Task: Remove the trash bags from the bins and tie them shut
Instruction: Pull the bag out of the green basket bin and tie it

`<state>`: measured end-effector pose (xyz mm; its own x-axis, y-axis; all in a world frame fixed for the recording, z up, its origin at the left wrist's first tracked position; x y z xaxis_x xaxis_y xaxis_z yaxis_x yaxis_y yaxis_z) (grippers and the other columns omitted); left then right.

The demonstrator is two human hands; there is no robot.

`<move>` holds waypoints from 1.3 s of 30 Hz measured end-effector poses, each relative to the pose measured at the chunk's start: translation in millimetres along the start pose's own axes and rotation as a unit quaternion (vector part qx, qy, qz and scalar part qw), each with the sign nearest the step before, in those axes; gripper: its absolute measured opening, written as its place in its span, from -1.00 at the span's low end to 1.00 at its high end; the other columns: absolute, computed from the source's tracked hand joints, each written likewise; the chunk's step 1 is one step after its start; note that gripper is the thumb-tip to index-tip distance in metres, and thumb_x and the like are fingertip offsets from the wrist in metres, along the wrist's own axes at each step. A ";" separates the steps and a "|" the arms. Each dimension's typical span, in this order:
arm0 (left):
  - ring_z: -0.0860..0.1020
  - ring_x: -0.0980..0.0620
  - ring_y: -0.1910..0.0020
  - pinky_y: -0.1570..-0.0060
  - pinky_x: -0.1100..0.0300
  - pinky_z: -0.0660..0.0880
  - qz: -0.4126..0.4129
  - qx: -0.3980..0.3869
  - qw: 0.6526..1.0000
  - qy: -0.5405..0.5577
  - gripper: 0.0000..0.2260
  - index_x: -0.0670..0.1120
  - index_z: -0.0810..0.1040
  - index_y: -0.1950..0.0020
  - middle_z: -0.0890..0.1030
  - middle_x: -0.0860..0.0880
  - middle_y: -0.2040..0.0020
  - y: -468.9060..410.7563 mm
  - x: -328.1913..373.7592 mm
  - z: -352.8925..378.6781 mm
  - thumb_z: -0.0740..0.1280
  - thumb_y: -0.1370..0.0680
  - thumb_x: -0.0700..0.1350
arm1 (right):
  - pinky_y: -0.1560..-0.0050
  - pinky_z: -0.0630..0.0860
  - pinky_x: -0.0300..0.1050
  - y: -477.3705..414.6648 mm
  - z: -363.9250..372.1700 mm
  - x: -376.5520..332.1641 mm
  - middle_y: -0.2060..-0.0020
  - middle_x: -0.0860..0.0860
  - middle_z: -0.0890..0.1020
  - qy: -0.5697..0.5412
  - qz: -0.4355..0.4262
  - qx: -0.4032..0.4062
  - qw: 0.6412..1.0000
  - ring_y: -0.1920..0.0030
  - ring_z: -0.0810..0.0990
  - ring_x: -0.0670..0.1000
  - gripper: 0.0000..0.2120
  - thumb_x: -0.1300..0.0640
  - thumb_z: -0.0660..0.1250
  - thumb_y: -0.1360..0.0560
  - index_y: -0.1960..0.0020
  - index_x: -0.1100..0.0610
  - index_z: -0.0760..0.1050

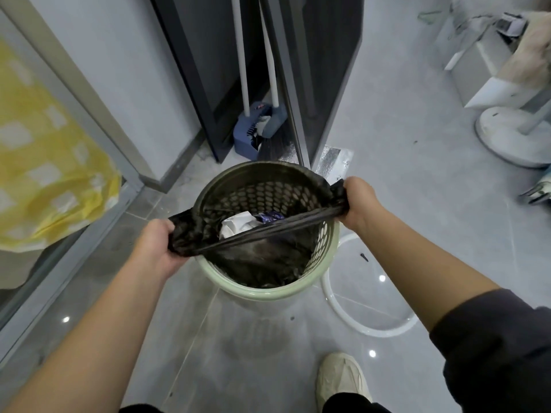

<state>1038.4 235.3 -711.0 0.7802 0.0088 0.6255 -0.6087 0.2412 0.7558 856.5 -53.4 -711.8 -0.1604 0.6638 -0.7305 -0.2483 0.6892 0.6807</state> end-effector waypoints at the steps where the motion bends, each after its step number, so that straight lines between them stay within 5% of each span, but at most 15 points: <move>1: 0.58 -0.08 0.22 0.19 0.06 0.51 0.010 -0.001 0.998 -0.067 -0.81 -0.18 0.50 0.12 0.66 -0.13 0.29 -1.8 5.2 2.1 0.10 -0.47 -0.24 | 0.26 0.48 -0.10 -0.7 3.5 -5.1 0.35 0.06 0.42 0.060 -0.008 -0.012 0.998 0.36 0.44 0.08 -0.88 0.20 0.13 -0.46 0.24 0.15 0.36; 3: 0.59 -0.06 0.28 0.28 0.15 0.50 0.056 0.023 0.968 -0.245 -0.86 -0.13 0.56 0.11 0.64 -0.11 0.26 -9.9 21.7 0.8 0.35 -0.49 -0.06 | 0.26 0.56 -0.07 -7.7 8.6 -17.9 0.29 0.07 0.54 0.204 -0.044 -0.035 0.977 0.31 0.56 0.09 -0.75 -0.02 0.31 -0.45 0.11 0.18 0.48; 5: 0.55 -0.06 0.33 0.40 0.21 0.48 0.117 0.066 0.909 -0.395 -0.82 -0.16 0.57 0.08 0.60 -0.15 0.23 -15.1 42.9 -1.7 0.44 -0.45 -0.07 | 0.22 0.59 -0.02 -13.7 10.8 -32.6 0.31 0.11 0.57 0.340 -0.097 -0.036 0.935 0.33 0.56 0.11 -0.68 -0.04 0.45 -0.38 0.12 0.22 0.52; 8: 0.51 -0.12 0.37 0.69 0.24 0.44 0.154 0.123 0.888 -0.415 -0.90 -0.19 0.54 0.07 0.56 -0.20 0.16 -21.9 65.2 -9.0 0.32 -0.51 -0.16 | 0.44 0.39 -0.18 -22.1 6.5 -48.2 0.45 0.09 0.43 0.519 -0.142 0.007 0.843 0.47 0.41 0.08 -0.72 0.11 0.42 -0.42 0.33 0.20 0.38; 11: 0.53 -0.21 0.33 0.57 0.13 0.51 0.202 0.170 0.877 -0.402 -0.83 -0.21 0.53 0.11 0.53 -0.21 0.18 -26.2 85.1 -9.4 0.19 -0.54 -0.17 | 0.45 0.32 -0.18 -30.7 1.9 -59.3 0.37 0.14 0.48 0.573 -0.165 0.046 0.802 0.43 0.44 0.12 -0.79 0.19 0.29 -0.43 0.33 0.22 0.35; 14: 0.51 -0.30 0.10 0.19 0.02 0.37 0.292 0.221 0.819 -0.442 -0.73 -0.22 0.41 0.27 0.47 -0.20 0.24 -14.0 106.3 2.0 0.10 -0.58 -0.15 | 0.35 0.31 -0.13 -28.3 12.1 -74.4 0.30 0.12 0.53 0.502 -0.262 0.061 0.822 0.23 0.49 0.17 -0.83 0.20 0.22 -0.47 0.19 0.26 0.53; 17: 0.43 -0.23 0.14 0.16 0.02 0.29 0.343 0.239 0.813 -0.404 -0.74 -0.23 0.39 0.21 0.45 -0.20 0.19 -2.2 110.0 9.3 0.05 -0.60 -0.17 | 0.29 0.28 -0.09 -13.3 19.3 -81.5 0.26 0.09 0.54 0.375 -0.346 0.067 0.857 0.21 0.45 0.10 -0.76 0.17 0.14 -0.56 0.10 0.26 0.53; 21: 0.45 -0.19 0.09 0.11 0.04 0.33 0.334 0.231 0.818 -0.407 -0.78 -0.25 0.48 0.02 0.51 -0.22 0.06 -13.9 106.2 9.9 0.05 -0.54 -0.27 | 0.20 0.30 -0.11 -24.4 20.6 -73.5 0.22 0.14 0.57 0.373 -0.309 0.055 0.873 0.18 0.47 0.09 -0.70 0.07 0.17 -0.56 0.06 0.29 0.54; 24: 0.49 -0.21 0.07 0.16 0.05 0.40 0.284 0.199 0.786 -0.513 -0.75 -0.21 0.51 -0.09 0.56 -0.22 0.01 -36.8 106.9 21.0 0.14 -0.49 -0.23 | 0.25 0.37 -0.10 -36.9 33.0 -62.6 0.33 0.08 0.52 0.439 -0.230 -0.009 0.869 0.27 0.48 0.07 -0.59 -0.17 0.32 -0.46 0.21 0.21 0.47; 27: 0.52 -0.20 0.10 0.23 0.08 0.44 0.271 0.182 0.740 -0.588 -0.75 -0.17 0.51 -0.01 0.58 -0.17 0.06 -46.8 110.9 41.0 0.22 -0.48 -0.02 | 0.30 0.38 -0.12 -43.5 47.2 -59.2 0.39 0.12 0.51 0.513 -0.224 -0.013 0.829 0.30 0.50 0.12 -0.67 -0.03 0.37 -0.43 0.27 0.24 0.50; 29: 0.55 -0.22 0.09 0.23 0.08 0.46 0.301 0.194 0.709 -0.607 -0.69 -0.17 0.57 0.02 0.61 -0.20 0.06 -44.2 118.0 56.1 0.20 -0.54 0.05 | 0.27 0.34 -0.15 -42.0 49.1 -69.1 0.41 0.09 0.50 0.477 -0.262 0.028 0.839 0.25 0.49 0.14 -0.79 0.11 0.28 -0.48 0.25 0.23 0.50; 35: 0.51 -0.30 -0.01 0.13 -0.01 0.36 0.386 0.270 0.766 -0.437 -0.52 -0.30 0.53 0.05 0.57 -0.34 -0.02 -21.9 146.8 40.8 -0.01 -0.65 0.04 | 0.16 0.35 -0.16 -25.7 34.7 -89.2 0.26 0.01 0.55 0.279 -0.369 0.079 0.883 0.22 0.49 0.04 -0.85 0.13 0.18 -0.56 0.07 0.13 0.51; 39: 0.50 -0.26 0.09 0.17 0.04 0.30 0.474 0.189 0.767 -0.388 -0.66 -0.19 0.41 0.14 0.53 -0.25 0.15 -7.6 140.9 29.2 0.03 -0.65 0.00 | 0.18 0.37 -0.14 -15.4 20.6 -81.9 0.33 -0.11 0.51 0.248 -0.387 0.009 0.888 0.30 0.45 -0.08 -0.90 0.07 0.24 -0.54 0.13 0.01 0.49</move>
<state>1148.7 206.4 -623.0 -0.2703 -0.6104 0.7445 -0.9627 0.1827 -0.1996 893.1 -112.4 -661.3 -0.3500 -0.2162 -0.9115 -0.4530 0.8908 -0.0373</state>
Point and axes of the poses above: each hand's wrist, its own y-axis away from the middle knuckle, its own z-axis out of the palm, x = y × z, the point moved 9 cm from there along -y, towards the middle knuckle
